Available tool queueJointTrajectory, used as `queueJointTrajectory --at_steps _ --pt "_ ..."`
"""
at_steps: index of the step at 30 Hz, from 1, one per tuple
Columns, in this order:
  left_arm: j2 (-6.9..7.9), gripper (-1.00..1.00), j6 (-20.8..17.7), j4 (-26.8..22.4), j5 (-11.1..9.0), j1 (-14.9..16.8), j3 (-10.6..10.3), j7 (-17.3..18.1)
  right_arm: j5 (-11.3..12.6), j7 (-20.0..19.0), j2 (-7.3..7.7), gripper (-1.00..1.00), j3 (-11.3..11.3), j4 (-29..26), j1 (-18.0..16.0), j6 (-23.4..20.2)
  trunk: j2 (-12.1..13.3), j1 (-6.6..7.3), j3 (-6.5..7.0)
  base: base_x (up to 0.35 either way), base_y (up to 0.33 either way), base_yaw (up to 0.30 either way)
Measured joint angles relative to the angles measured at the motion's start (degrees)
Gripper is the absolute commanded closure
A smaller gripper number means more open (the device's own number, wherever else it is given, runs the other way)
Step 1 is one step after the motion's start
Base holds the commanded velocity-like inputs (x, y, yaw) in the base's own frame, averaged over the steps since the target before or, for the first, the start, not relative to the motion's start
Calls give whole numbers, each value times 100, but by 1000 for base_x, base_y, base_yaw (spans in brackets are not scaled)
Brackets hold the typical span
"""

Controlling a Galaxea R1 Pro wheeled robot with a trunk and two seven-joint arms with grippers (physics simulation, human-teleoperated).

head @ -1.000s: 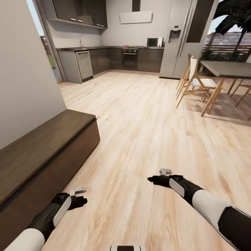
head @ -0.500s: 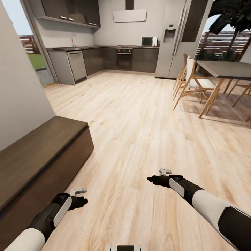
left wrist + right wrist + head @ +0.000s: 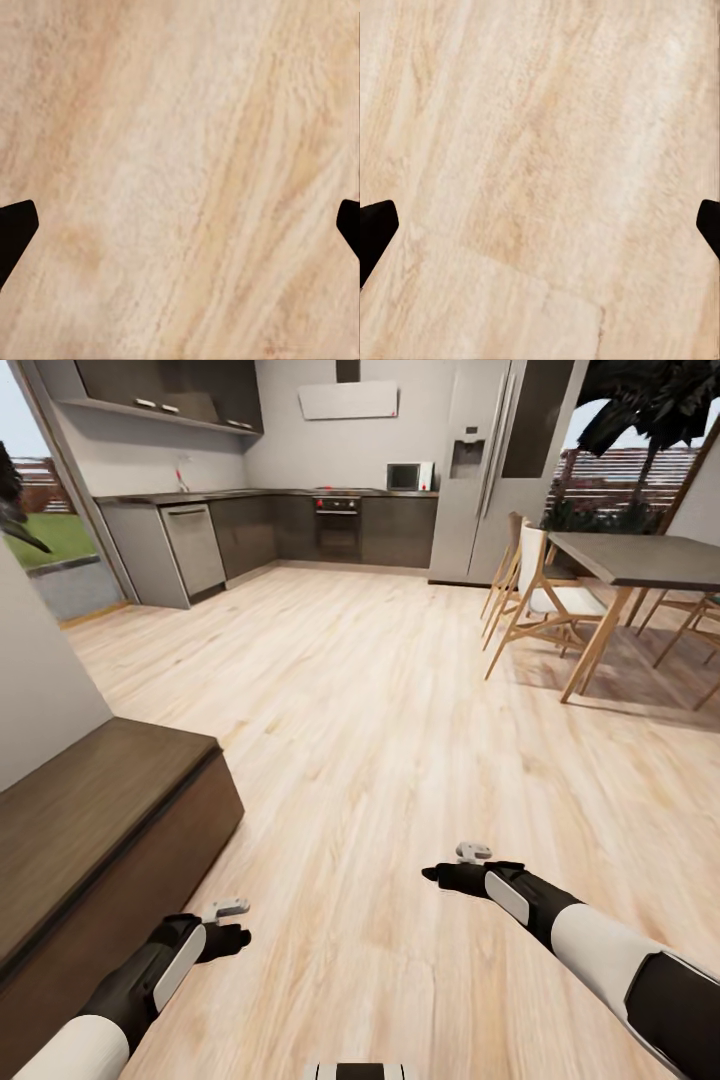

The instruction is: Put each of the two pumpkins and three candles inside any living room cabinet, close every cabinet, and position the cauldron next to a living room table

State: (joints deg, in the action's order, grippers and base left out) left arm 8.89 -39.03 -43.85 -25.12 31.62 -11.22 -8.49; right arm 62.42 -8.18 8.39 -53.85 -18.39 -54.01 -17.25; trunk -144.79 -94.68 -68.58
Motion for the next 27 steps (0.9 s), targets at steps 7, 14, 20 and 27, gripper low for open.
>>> queueJointTrajectory --at_steps 7,14,20,27 --pt "-1 -100 1 2 2 1 -1 -1 0 -12 1 -100 0 -1 1 0 0 0 0 327 -110 -90" --pt "-1 -100 1 2 4 1 -1 -1 -14 -10 1 -100 0 -1 1 12 0 0 0 327 -113 -263" --pt "-1 -100 1 3 5 1 -1 -1 -19 -9 1 -100 0 6 1 95 0 0 0 327 -115 -195" --pt "-2 -100 0 3 1 0 -1 -1 -28 -9 0 -100 0 9 1 105 0 0 0 327 -116 -17"
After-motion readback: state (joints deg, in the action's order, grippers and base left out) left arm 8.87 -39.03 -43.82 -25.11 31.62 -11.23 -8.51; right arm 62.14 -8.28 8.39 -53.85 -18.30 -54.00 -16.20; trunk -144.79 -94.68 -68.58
